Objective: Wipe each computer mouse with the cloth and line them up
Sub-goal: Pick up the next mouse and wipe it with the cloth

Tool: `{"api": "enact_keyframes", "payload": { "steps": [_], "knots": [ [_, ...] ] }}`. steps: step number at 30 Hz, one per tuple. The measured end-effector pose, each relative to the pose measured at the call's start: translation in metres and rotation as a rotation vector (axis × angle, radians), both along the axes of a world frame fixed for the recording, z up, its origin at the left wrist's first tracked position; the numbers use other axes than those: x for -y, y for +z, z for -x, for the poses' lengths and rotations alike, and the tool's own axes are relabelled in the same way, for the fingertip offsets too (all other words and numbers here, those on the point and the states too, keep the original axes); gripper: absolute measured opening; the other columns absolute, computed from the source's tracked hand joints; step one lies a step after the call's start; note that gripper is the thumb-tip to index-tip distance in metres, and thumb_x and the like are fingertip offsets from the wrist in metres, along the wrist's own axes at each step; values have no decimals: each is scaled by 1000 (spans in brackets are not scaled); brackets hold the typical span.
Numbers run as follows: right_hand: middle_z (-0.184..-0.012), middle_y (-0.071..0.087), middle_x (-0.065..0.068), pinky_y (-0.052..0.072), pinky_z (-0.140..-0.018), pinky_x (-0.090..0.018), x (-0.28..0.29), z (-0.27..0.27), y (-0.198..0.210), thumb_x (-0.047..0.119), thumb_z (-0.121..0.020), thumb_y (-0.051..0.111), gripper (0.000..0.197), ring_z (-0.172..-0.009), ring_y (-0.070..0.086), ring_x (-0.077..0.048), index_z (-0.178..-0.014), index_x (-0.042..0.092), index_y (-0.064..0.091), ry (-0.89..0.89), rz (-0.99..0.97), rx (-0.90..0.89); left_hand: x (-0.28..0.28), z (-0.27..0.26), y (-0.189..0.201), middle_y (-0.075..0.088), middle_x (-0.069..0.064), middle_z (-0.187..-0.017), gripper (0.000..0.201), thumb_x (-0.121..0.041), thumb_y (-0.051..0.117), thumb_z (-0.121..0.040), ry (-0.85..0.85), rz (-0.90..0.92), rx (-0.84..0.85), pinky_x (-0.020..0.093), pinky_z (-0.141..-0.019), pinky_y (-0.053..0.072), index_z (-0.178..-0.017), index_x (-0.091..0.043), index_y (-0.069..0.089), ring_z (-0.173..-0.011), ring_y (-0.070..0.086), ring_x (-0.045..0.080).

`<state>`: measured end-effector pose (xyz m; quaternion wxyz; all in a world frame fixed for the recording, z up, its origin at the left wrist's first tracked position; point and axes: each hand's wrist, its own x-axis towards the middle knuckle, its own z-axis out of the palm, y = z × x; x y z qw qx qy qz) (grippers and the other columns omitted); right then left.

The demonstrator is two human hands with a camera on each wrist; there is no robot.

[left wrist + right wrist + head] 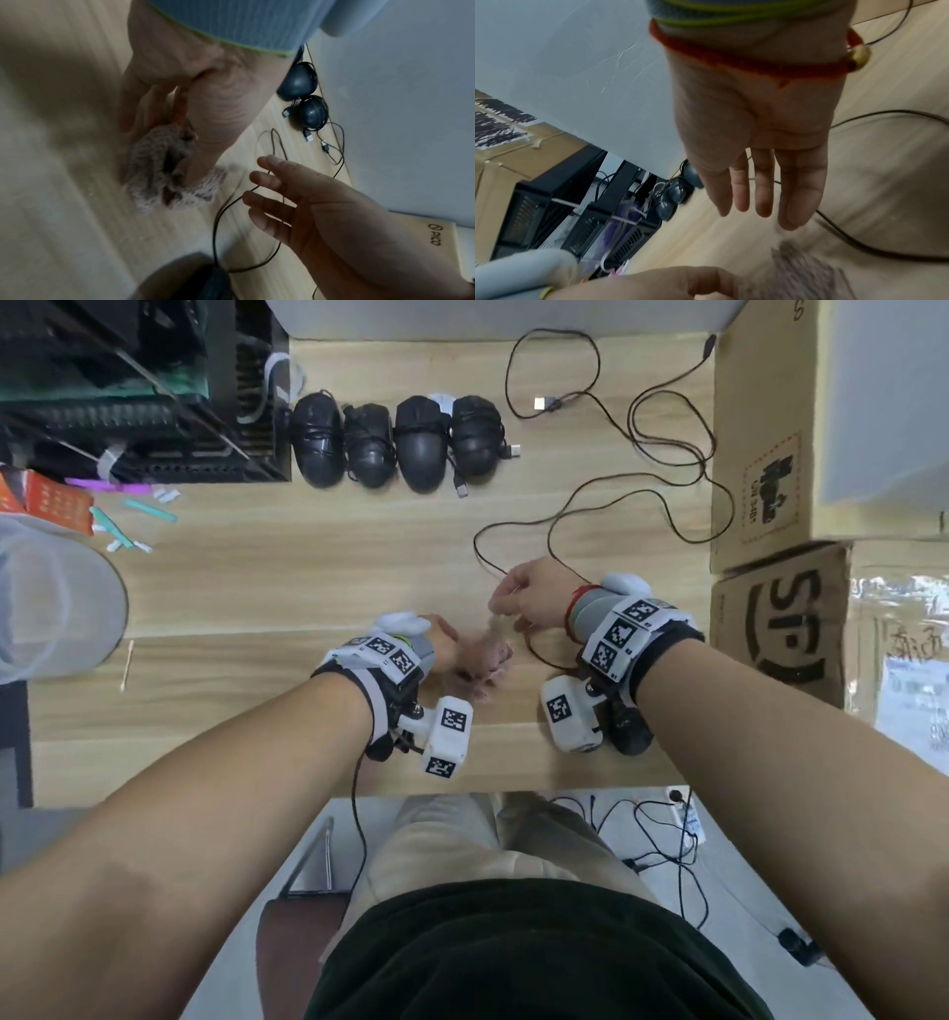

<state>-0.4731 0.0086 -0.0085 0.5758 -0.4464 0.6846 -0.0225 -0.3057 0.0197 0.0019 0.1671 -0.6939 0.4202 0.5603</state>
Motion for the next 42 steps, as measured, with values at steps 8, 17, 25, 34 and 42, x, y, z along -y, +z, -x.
{"api": "enact_keyframes", "payload": {
  "steps": [8, 17, 25, 34, 42],
  "knots": [
    [-111, 66, -4, 59, -85, -43, -56, 3, 16, 27, -77, 82, 50, -96, 68, -25, -120, 25, 57, 303, -37, 87, -39, 19, 14, 77, 14, -90, 15, -16, 78, -84, 414, 5, -301, 38, -72, 61, -89, -4, 72, -74, 74, 27],
    [-76, 69, -22, 55, -57, -38, -81, 63, 55, 8, -89, 50, 13, -55, 59, -28, -83, 9, 62, -118, -47, 5, -50, 60, 55, 65, 8, -93, 25, -30, 53, -99, 538, 94, -273, 28, -61, 54, -104, -9, 64, -65, 60, 19],
    [-54, 66, -7, 54, -53, -24, -113, 66, 39, 9, -92, 48, 26, -55, 63, -26, -68, 8, 57, -110, -140, -156, -94, 82, 19, 53, 9, -80, 40, -42, 39, -104, 547, -160, -248, 32, -61, 44, -88, -8, 55, -68, 52, 25],
    [-91, 73, -15, 63, -64, -37, -120, 59, 9, 17, -94, 58, 12, -72, 74, -25, -102, 11, 64, -236, -91, -20, -109, 84, -2, 62, 3, -47, 48, -47, 31, -106, 599, -246, -315, 31, -57, 42, -82, -14, 56, -48, 61, 22],
    [-78, 62, -13, 56, -77, -45, -117, 38, 8, 14, -92, 55, 6, -67, 63, -28, -96, 15, 59, -226, -291, 51, -107, 63, -8, 59, 8, -72, 23, -23, 44, -103, 670, -188, -254, 22, -43, 43, -95, -8, 59, -60, 54, 23]
  ]
}}
